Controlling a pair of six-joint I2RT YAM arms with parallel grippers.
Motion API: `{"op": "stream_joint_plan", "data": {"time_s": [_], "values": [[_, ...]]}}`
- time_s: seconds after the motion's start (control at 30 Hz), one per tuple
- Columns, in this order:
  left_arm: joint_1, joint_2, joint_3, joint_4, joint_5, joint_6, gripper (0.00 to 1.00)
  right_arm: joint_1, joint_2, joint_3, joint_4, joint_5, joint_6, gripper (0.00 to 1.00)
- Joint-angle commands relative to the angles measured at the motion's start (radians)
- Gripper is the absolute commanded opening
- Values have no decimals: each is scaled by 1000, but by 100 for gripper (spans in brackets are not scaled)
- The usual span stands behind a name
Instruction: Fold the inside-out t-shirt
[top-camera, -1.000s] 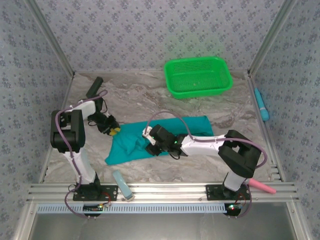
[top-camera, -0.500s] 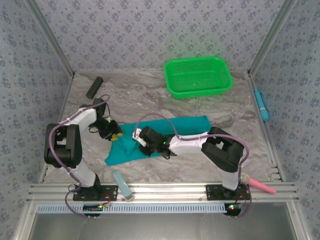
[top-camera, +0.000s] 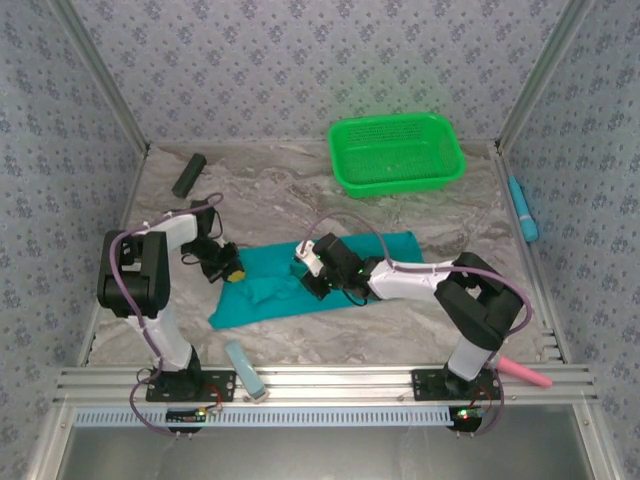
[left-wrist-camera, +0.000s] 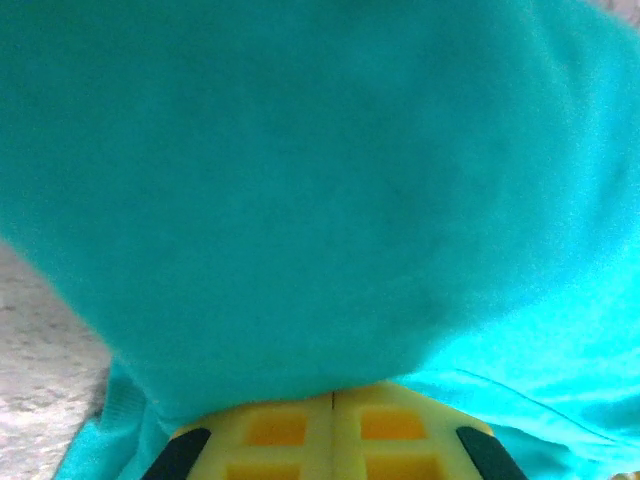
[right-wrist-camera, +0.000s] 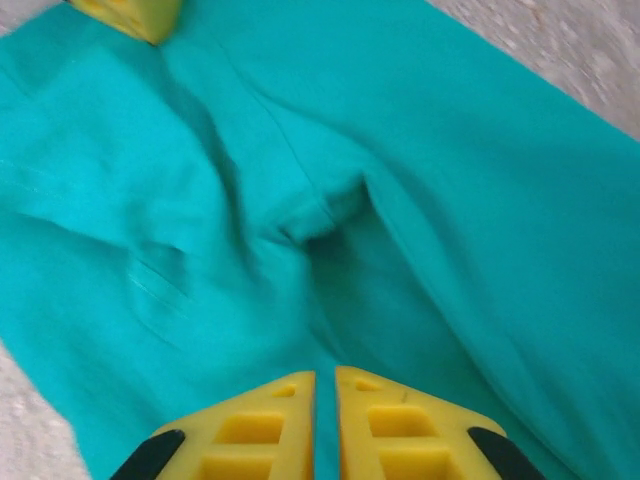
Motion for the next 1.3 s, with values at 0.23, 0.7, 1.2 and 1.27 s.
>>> {"op": "stream_joint_plan", "data": {"time_s": [0.23, 0.7, 1.2, 1.27], "values": [[-3, -87, 3, -78, 6, 34, 32, 107, -89, 94, -117, -69, -124, 41], [14, -46, 7, -21, -62, 6, 29, 209, 333, 413, 10, -134, -53, 49], [39, -35, 131, -101, -89, 72, 33, 22, 96, 227, -111, -318, 78, 48], [23, -58, 138, -109, -89, 52, 33, -74, -4, 159, -93, -189, 162, 53]]}}
